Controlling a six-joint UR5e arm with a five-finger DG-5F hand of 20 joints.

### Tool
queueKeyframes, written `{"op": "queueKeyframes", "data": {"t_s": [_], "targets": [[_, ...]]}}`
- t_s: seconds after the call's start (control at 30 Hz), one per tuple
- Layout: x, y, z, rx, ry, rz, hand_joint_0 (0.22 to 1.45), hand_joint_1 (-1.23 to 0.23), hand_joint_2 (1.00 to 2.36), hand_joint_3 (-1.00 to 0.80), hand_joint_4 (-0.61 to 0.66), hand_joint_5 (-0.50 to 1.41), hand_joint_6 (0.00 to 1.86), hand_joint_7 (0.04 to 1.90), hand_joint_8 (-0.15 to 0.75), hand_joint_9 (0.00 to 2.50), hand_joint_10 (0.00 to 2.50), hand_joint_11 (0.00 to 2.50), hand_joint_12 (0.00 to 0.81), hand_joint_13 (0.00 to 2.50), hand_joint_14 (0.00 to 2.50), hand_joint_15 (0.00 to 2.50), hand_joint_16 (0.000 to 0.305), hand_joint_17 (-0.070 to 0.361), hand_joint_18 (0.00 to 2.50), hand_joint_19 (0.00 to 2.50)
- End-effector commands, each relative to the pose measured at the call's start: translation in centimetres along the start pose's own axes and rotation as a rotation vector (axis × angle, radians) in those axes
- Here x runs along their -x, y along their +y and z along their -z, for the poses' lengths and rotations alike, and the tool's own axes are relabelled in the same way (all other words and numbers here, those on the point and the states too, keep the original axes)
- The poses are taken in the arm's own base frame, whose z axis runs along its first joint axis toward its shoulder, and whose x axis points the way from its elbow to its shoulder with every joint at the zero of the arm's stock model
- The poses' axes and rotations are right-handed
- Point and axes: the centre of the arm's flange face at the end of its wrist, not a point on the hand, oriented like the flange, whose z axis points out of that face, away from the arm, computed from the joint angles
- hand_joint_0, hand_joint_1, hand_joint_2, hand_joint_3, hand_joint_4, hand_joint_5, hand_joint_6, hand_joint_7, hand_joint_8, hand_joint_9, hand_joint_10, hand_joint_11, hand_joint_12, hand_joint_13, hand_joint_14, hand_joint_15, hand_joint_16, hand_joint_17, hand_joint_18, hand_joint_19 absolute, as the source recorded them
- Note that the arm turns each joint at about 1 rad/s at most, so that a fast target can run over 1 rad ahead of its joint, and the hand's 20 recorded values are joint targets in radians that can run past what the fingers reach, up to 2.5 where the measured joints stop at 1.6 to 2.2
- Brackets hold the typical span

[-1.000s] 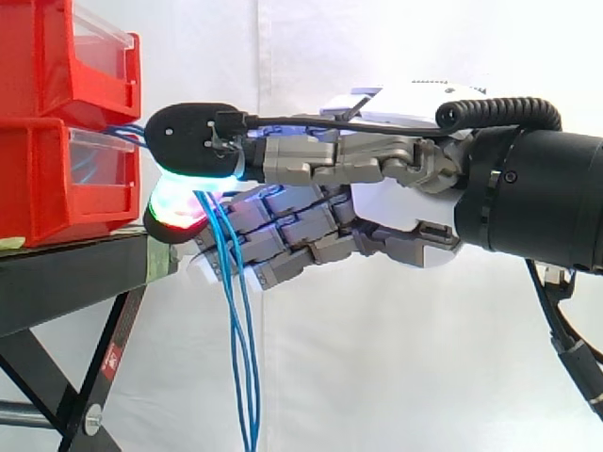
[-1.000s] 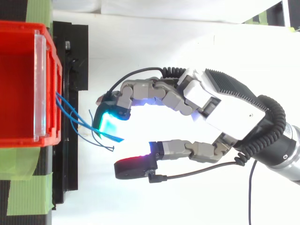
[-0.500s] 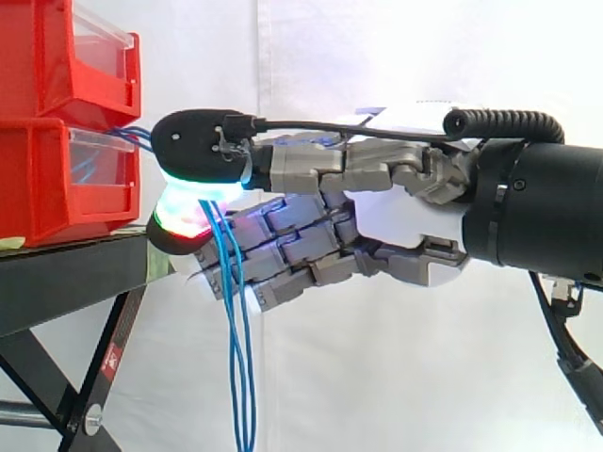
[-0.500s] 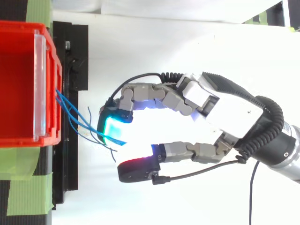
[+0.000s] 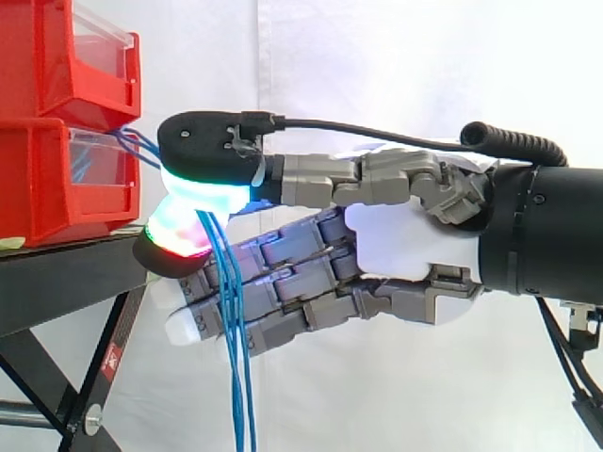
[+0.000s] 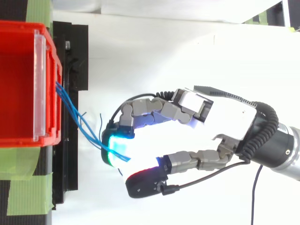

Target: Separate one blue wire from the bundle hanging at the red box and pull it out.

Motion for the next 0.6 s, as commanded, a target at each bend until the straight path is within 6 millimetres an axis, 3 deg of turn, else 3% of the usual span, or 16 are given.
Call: {"op": "queueKeyframes", "data": {"t_s": [0.0,0.27,0.57], "targets": [[-0.22,-0.16,0.23,-0.013,0.038,-0.060,0.67,-0.75,1.03,-0.14,0.29,-0.10,0.53,1.37,0.278,0.92,0.01,0.51,0.316,0.71,0.02,0.38,0.043,0.097,0.59,0.42],[-0.40,-0.58,0.72,-0.050,0.084,-0.190,0.67,-0.74,1.03,-0.15,0.29,-0.10,0.53,1.36,0.278,0.92,0.01,0.51,0.317,0.72,0.02,0.39,0.042,0.095,0.59,0.42],[-0.25,-0.91,1.03,-0.083,0.087,-0.242,0.67,-0.73,1.03,-0.15,0.28,-0.10,0.53,1.36,0.282,0.87,0.01,0.44,0.231,0.98,0.02,0.43,0.036,0.082,0.57,0.34]]}}
